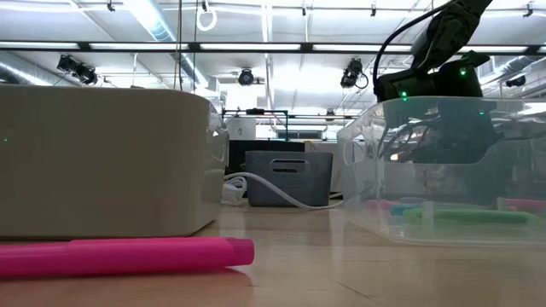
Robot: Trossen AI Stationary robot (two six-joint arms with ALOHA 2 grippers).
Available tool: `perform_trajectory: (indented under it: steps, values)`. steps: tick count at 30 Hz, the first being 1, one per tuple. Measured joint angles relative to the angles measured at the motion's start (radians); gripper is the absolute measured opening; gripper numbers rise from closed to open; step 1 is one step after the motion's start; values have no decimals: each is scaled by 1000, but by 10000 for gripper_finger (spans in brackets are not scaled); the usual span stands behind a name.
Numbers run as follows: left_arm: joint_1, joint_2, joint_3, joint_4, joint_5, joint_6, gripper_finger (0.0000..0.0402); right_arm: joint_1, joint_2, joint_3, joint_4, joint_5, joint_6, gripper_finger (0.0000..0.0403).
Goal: Pick & Place Markers
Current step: Put the top yellow highlighter pen into the gray bin
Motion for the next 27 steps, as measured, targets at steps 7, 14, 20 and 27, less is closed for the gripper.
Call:
perform_trajectory:
  steps: [7, 14, 20, 27]
  values:
    - [0, -2, 0, 26, -28, 3, 170, 0, -31, 111, -70, -14, 15, 8]
    - [0, -2, 0, 31, -30, 7, 170, 0, -84, 285, -169, -29, 82, 6]
    - [0, -2, 0, 38, -31, 11, 170, 1, -129, 438, -181, -91, 179, 5]
    - [0, -2, 0, 57, -37, 10, 170, 1, -169, 591, -171, -94, 277, 0]
